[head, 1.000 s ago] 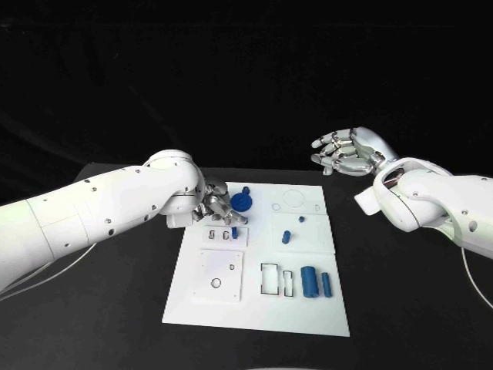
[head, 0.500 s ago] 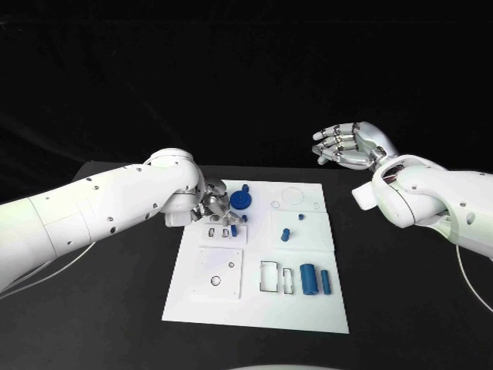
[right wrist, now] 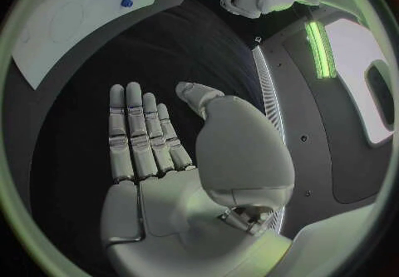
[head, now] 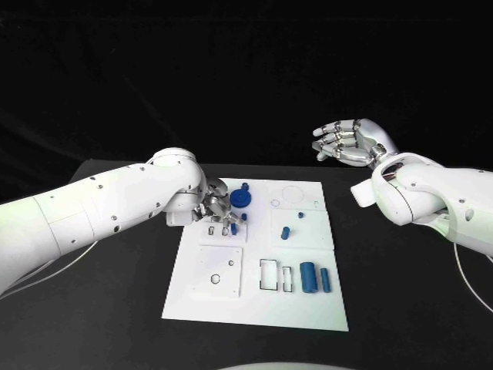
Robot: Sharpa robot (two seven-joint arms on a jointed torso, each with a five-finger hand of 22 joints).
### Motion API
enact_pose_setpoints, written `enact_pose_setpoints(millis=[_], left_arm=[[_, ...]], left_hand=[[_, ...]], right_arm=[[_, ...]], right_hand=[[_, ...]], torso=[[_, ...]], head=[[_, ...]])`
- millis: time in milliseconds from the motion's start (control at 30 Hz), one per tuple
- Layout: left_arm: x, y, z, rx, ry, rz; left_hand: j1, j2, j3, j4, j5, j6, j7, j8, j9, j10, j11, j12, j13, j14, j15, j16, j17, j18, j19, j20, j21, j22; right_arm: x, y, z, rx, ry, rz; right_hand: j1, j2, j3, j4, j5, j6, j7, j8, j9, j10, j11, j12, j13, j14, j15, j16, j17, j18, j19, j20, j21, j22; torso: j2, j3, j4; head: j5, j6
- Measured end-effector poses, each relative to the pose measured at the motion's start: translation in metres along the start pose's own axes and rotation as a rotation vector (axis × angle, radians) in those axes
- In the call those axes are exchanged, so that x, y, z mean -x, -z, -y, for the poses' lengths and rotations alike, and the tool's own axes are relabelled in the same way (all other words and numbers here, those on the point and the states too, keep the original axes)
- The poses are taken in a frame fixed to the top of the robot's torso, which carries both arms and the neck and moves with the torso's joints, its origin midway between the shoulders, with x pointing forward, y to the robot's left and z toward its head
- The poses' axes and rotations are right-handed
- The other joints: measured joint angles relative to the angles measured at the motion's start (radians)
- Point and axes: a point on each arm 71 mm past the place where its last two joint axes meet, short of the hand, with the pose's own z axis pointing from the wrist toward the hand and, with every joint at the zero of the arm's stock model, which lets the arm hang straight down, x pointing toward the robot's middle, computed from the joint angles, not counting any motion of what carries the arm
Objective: Assemble the parts on the task board
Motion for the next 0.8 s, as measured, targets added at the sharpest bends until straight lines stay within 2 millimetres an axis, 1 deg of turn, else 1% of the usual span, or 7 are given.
enact_pose_setpoints(millis=[67,233,300,500,567,633,800], left_arm=[[-0.0006,-0.0005,0.0002,0.0,-0.001,-0.002],[-0.0014,-0.001,0.0008,-0.001,-0.002,-0.007],[-0.0018,-0.0011,0.0008,-0.001,-0.002,-0.009],[-0.0024,-0.0011,0.001,-0.003,0.0,-0.016],[-0.0026,-0.0012,0.001,-0.004,0.0,-0.018],[-0.0026,-0.0012,0.0009,-0.004,0.001,-0.019],[-0.0026,-0.0016,0.001,-0.004,0.004,-0.02]], left_hand=[[0.0,0.0,0.0,0.0,0.0,0.0,0.0,0.0,0.0,0.0,0.0,0.0,0.0,0.0,0.0,0.0,0.0,0.0,0.0,0.0,0.0,0.0],[0.011,0.002,0.01,-0.004,0.0,-0.006,-0.001,0.0,0.001,-0.002,0.002,0.0,-0.002,0.0,0.0,0.0,0.0,0.0,0.0,0.0,0.003,0.002],[0.02,-0.005,0.016,-0.003,0.0,-0.007,0.0,0.0,0.002,-0.003,0.003,0.0,-0.002,0.0,0.0,0.0,0.0,0.0,0.0,0.0,0.005,0.004],[0.032,-0.003,0.026,-0.001,0.0,-0.007,0.0,0.005,0.002,-0.003,0.003,0.0,0.002,0.0,0.0,0.0,0.0,0.0,0.0,0.0,0.005,0.004],[0.039,-0.007,0.037,-0.003,0.0,-0.007,0.0,0.005,0.002,-0.003,0.003,0.0,0.002,0.0,0.0,0.0,0.0,0.0,0.0,0.0,0.005,0.005],[0.048,-0.003,0.049,-0.004,0.0,-0.007,0.0,0.005,0.002,-0.003,0.003,0.0,0.001,0.0,0.0,0.0,0.0,0.0,0.0,0.0,0.005,0.006],[0.085,-0.003,0.107,-0.005,0.0,-0.007,0.0,0.005,0.002,-0.013,0.002,0.0,-0.007,0.0,0.0,0.0,0.0,0.0,0.0,0.0,0.005,0.006]], right_arm=[[-0.0002,0.0,0.0003,-0.001,-0.001,0.0],[-0.0004,-0.0005,0.0007,-0.002,-0.002,0.001],[-0.0009,-0.0007,0.0009,-0.002,-0.003,0.0],[-0.0014,-0.0009,0.0018,-0.005,-0.004,0.0],[-0.0015,-0.0009,0.0021,-0.005,-0.004,0.0],[-0.0013,-0.0011,0.0023,-0.006,-0.004,0.0],[-0.0016,-0.0013,0.0027,-0.009,-0.004,0.0]], right_hand=[[0.0,0.0,0.0,0.0,0.0,0.0,0.0,0.0,0.0,0.003,-0.003,0.0,-0.002,0.0,0.0,0.0,0.0,0.0,0.0,0.0,0.0,-0.001],[0.0,0.0,-0.003,-0.003,0.0,0.0,0.0,0.0,-0.001,0.004,-0.004,0.0,-0.005,0.003,0.003,0.0,-0.001,0.0,0.004,0.004,0.0,-0.003],[-0.002,0.002,-0.003,-0.003,0.0,0.0,0.0,0.0,-0.001,0.004,-0.004,0.0,-0.008,0.004,0.003,0.0,-0.001,0.0,0.004,0.004,-0.005,-0.005],[-0.004,0.004,-0.003,-0.003,0.0,0.0,0.0,0.0,-0.002,0.004,-0.004,0.0,-0.012,0.004,0.003,-0.004,-0.002,0.0,0.004,0.004,-0.006,-0.008],[-0.004,0.004,-0.003,-0.003,0.0,0.0,0.0,0.0,-0.002,0.004,-0.004,0.0,-0.013,0.004,0.003,-0.004,-0.002,0.0,0.004,0.004,-0.006,-0.008],[-0.004,0.004,-0.003,-0.003,0.0,0.0,0.0,0.0,-0.004,0.004,-0.004,0.0,-0.015,0.004,0.003,-0.008,-0.004,0.0,0.004,0.004,-0.006,-0.01],[-0.013,0.005,-0.003,-0.003,0.004,-0.003,0.003,0.0,-0.005,0.004,-0.004,0.0,-0.02,0.004,0.003,-0.008,-0.005,0.0,0.004,0.004,-0.011,-0.013]], torso=[[0.0,0.0,0.0001],[0.0,0.0003,0.0003],[0.0,0.0007,0.0006],[0.0,0.0012,0.0005],[-0.001,0.0013,0.0005],[-0.001,0.0015,0.0005],[-0.001,0.0015,0.0008]], head=[[0.0,-0.001],[0.001,-0.003],[0.001,-0.004],[0.001,-0.007],[0.001,-0.007],[0.002,-0.007],[0.001,-0.008]])
